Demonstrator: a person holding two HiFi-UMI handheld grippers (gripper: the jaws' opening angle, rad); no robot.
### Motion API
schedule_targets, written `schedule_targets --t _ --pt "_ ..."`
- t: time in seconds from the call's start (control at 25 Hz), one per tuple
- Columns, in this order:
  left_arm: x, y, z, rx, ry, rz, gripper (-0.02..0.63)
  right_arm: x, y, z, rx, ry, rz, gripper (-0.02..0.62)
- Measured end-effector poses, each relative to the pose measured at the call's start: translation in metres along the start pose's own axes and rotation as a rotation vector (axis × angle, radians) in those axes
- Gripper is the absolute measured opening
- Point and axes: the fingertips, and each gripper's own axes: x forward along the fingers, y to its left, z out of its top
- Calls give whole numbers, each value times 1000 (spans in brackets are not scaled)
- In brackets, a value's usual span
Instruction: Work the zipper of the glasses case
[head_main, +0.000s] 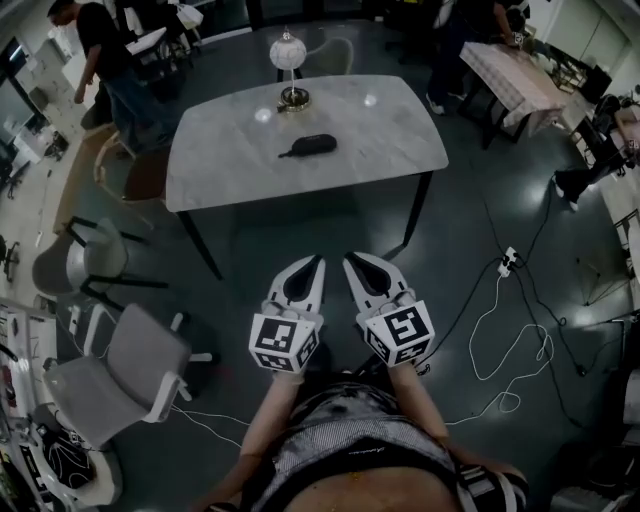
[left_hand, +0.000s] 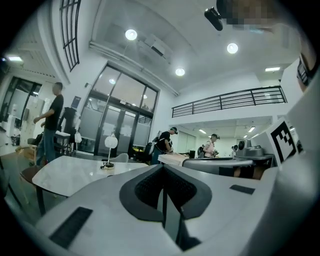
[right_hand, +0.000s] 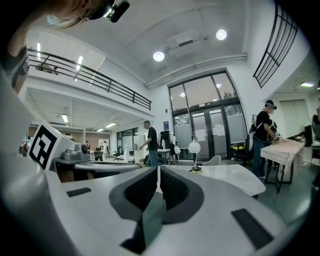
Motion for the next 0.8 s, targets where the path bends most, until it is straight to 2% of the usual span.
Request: schedule_targets --t 0.52,0.8 --pt "57 82 18 1 12 -69 0 101 -17 12 -5 16 -26 69" --pt "65 113 20 -10 25 -93 0 133 -19 12 1 25 -56 69"
